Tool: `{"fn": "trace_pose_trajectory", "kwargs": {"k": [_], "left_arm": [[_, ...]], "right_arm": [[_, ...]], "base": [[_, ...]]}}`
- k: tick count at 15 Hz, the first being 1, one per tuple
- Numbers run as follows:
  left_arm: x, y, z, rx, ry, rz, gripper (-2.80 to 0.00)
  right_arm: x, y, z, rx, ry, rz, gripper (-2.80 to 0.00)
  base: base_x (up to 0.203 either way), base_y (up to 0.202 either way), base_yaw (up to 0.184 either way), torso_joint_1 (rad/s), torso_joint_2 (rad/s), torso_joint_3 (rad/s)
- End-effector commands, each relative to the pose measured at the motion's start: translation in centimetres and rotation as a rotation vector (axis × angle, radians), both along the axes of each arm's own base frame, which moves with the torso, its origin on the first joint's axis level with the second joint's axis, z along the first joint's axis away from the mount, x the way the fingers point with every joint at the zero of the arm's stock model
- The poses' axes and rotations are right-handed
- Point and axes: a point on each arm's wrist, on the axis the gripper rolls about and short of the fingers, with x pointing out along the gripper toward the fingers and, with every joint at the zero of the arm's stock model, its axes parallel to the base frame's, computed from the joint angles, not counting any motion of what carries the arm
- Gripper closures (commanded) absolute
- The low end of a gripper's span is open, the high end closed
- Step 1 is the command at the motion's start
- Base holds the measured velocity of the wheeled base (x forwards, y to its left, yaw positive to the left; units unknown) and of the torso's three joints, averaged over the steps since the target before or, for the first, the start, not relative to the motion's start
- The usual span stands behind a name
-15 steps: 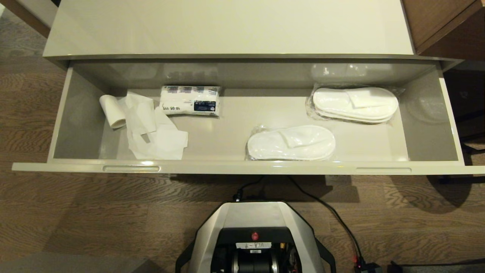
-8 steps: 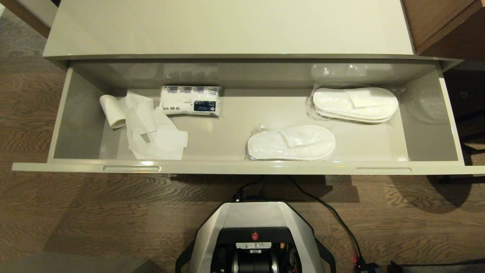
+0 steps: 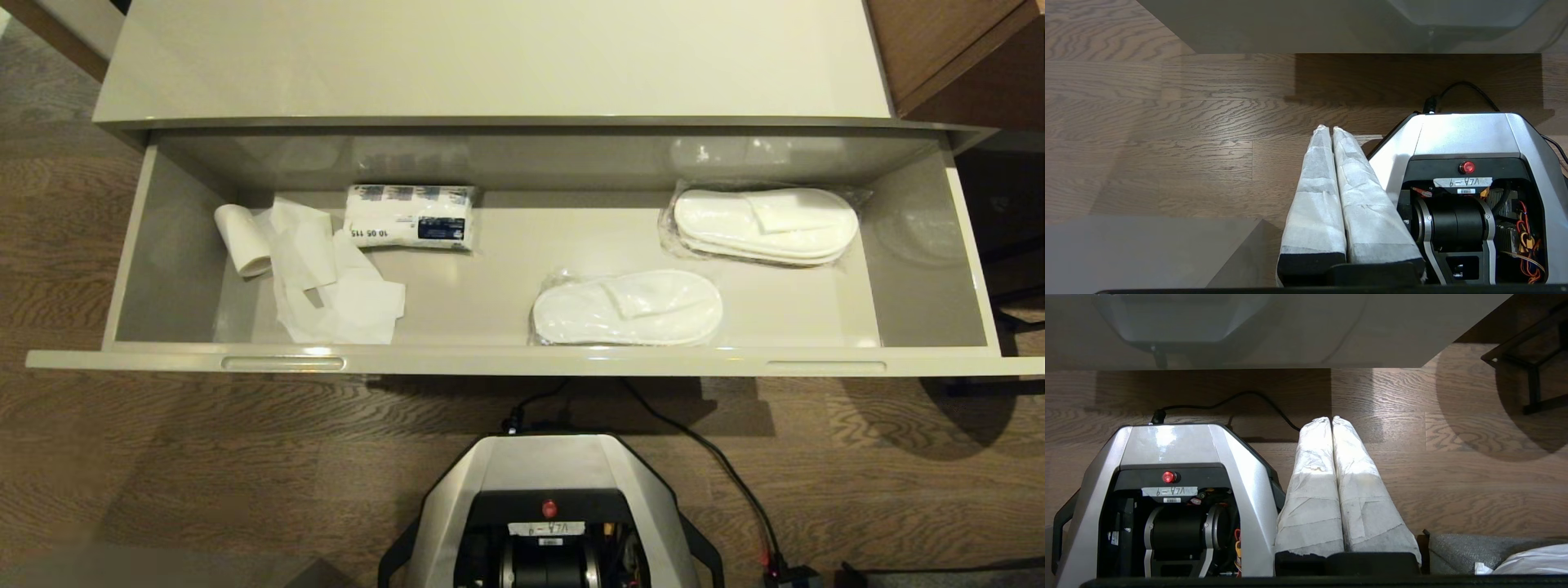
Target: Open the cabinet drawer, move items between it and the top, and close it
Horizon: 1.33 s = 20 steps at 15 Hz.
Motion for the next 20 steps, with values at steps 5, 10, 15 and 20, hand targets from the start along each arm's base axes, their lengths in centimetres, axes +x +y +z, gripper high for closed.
{"fn": "trace_pose_trajectory", "kwargs": {"k": [5, 10, 15, 20], "left_arm": [[0.01, 0.0, 0.0, 0.0, 0.002, 0.001, 0.0], [0.01, 0.0, 0.0, 0.0, 0.002, 0.001, 0.0], [0.01, 0.0, 0.0, 0.0, 0.002, 0.001, 0.0], [0.01, 0.0, 0.0, 0.0, 0.002, 0.001, 0.0]], "right_arm": [[0.02, 0.0, -0.04, -0.001, 0.002, 0.002, 0.0], [0.02, 0.0, -0.04, -0.001, 0.002, 0.002, 0.0], [0.02, 0.0, -0.04, -0.001, 0.002, 0.002, 0.0], [0.02, 0.0, -0.04, -0.001, 0.002, 0.002, 0.0]], "base": [[0.0, 0.0, 0.0, 0.0, 0.0, 0.0], [0.0, 0.0, 0.0, 0.0, 0.0, 0.0], [0.0, 0.0, 0.0, 0.0, 0.0, 0.0], [0.0, 0.0, 0.0, 0.0, 0.0, 0.0]]}}
